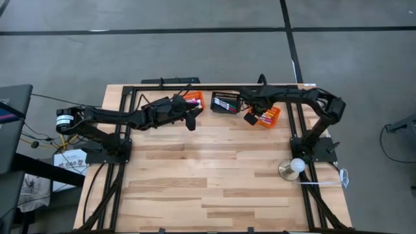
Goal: Pick & Place Markers
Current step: Put the orange small highlighter pen into the left orange bin, then return to Home Position
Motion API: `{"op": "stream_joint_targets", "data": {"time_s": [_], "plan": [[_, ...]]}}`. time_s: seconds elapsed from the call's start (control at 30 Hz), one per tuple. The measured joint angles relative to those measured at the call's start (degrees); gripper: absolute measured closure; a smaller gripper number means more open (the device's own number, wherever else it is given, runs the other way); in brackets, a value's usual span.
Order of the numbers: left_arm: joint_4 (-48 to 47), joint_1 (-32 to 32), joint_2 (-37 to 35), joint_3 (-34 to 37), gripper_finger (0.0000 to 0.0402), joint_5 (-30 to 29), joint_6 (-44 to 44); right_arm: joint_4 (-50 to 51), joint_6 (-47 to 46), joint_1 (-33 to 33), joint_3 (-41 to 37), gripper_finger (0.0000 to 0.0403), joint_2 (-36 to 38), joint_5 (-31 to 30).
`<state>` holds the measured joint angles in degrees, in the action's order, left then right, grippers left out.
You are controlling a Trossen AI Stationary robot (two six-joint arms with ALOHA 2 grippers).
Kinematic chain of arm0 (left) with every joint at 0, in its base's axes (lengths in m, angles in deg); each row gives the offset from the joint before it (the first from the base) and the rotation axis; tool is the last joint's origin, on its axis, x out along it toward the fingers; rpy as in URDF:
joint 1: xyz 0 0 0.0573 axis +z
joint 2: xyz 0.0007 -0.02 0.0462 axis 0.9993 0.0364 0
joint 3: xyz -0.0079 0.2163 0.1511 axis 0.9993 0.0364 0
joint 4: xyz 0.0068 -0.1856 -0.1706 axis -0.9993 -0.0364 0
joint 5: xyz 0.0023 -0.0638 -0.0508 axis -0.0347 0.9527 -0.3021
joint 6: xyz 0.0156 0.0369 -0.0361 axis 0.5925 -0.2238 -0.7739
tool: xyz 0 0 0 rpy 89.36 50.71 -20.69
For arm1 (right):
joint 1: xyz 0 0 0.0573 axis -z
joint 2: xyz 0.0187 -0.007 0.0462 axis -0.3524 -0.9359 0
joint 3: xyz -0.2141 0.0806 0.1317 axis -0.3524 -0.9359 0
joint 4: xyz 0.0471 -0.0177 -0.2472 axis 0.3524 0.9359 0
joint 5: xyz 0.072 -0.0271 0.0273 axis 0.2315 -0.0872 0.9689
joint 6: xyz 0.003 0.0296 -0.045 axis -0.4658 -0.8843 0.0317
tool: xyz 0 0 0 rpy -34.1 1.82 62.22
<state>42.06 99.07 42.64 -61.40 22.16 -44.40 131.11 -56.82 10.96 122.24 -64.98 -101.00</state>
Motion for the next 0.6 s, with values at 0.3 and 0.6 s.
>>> {"op": "stream_joint_targets", "data": {"time_s": [0.3,0.6], "plan": [[-0.2,0.6,0.0,0.0,0.0225,0.0,0.0,0.3,2.0,0.6,0.0,0.0344,-1.8,0.4],[-0.2,0.6,0.0,0.0,0.0225,0.0,0.0,0.3,3.5,1.2,0.1,0.0267,-0.7,-0.2]]}}
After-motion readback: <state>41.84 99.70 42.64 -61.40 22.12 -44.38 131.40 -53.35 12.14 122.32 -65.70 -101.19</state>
